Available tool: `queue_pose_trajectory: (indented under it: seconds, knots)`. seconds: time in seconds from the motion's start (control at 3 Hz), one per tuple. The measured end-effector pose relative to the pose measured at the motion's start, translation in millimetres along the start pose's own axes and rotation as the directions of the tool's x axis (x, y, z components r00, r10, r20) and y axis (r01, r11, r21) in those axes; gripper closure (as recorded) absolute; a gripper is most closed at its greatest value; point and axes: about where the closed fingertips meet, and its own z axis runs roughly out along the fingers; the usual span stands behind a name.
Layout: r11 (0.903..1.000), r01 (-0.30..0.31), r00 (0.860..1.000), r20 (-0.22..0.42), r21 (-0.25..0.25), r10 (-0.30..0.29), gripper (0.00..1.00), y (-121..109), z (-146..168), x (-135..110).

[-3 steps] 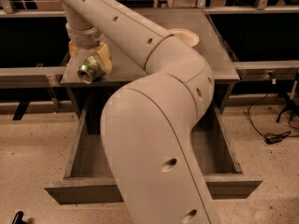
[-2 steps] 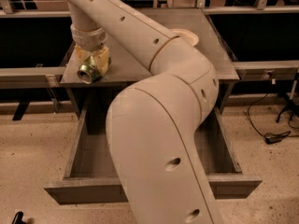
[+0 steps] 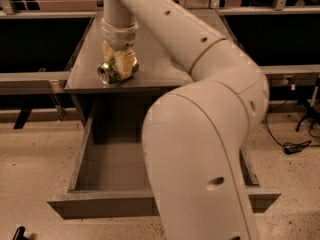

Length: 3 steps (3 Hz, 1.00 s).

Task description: Place green can into top drawer

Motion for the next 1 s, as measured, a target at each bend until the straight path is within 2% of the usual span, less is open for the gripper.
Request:
queue_pose_trajectory:
  seconds: [0.33,0.67,1.0]
  knots:
    - [0.9746,-0.224,0.974,-0.026,0.007,0.224,1.00,34.3,-17.1,21.7]
    - [0.8969,-0.442,0.895,-0.072,-0.004,0.441,1.00,88.4,-14.1,48.0]
    - [0.7861,-0.618,0.779,-0.123,0.022,0.615,1.00,141.6,-13.2,61.4]
